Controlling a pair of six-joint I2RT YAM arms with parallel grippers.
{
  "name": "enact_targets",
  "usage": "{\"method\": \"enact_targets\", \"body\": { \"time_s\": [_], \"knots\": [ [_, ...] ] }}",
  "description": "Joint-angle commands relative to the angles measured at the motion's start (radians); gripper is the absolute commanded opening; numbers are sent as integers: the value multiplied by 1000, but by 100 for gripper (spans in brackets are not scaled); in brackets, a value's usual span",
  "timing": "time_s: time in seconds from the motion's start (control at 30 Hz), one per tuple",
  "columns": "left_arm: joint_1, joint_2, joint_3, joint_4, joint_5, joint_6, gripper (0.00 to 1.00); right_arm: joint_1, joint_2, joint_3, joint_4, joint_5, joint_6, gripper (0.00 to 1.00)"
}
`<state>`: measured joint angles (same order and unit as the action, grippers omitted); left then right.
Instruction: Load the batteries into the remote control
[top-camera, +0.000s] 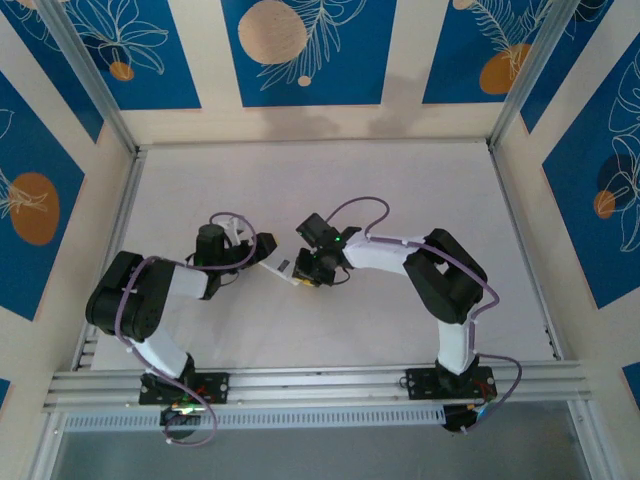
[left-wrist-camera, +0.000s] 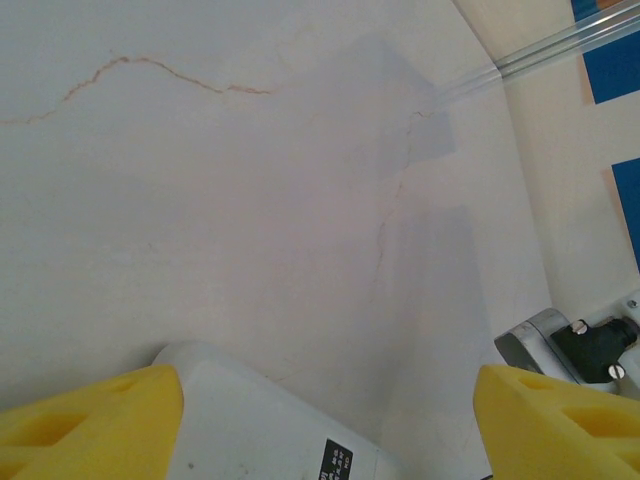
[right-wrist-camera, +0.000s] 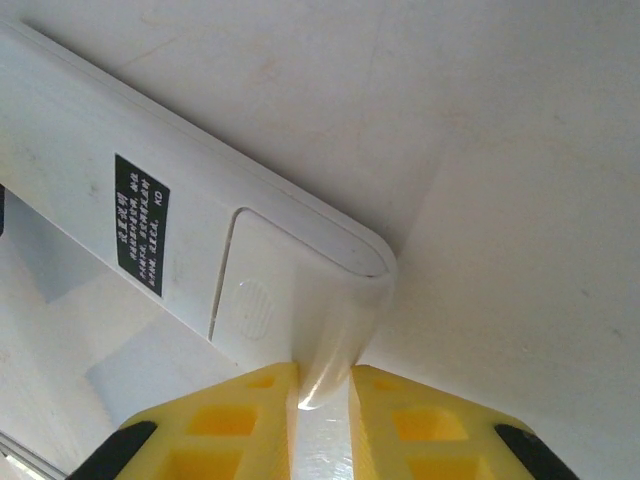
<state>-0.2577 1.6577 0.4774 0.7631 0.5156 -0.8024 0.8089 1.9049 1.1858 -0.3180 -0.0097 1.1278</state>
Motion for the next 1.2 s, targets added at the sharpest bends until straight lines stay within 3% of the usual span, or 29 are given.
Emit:
{"method": "enact_targets", "body": {
  "time_s": [0.0, 0.33, 0.77, 0.9, 0.93, 1.03, 1.17],
  "knots": [
    [-5, 17, -24, -78, 51, -14, 77, -7, -2, -13, 226, -5, 7, 22],
    [-3, 3, -33, -88, 46, -10, 76, -8, 18, 26, 174, 0, 0, 23],
    [32, -60, 52, -251, -10, 33, 82, -27, -135, -47, 10, 101, -78, 43],
    [53, -144, 99, -398, -68, 75, 91, -46, -221, -68, -46, 149, -119, 57],
    [59, -174, 114, -442, -90, 92, 100, -49, -258, -76, -71, 183, -136, 63],
    [69, -272, 165, -604, -183, 153, 100, -62, -389, -104, -132, 299, -208, 83],
    [69, -397, 234, -798, -370, 220, 100, -100, -587, -169, -159, 430, -336, 91]
  ]
}}
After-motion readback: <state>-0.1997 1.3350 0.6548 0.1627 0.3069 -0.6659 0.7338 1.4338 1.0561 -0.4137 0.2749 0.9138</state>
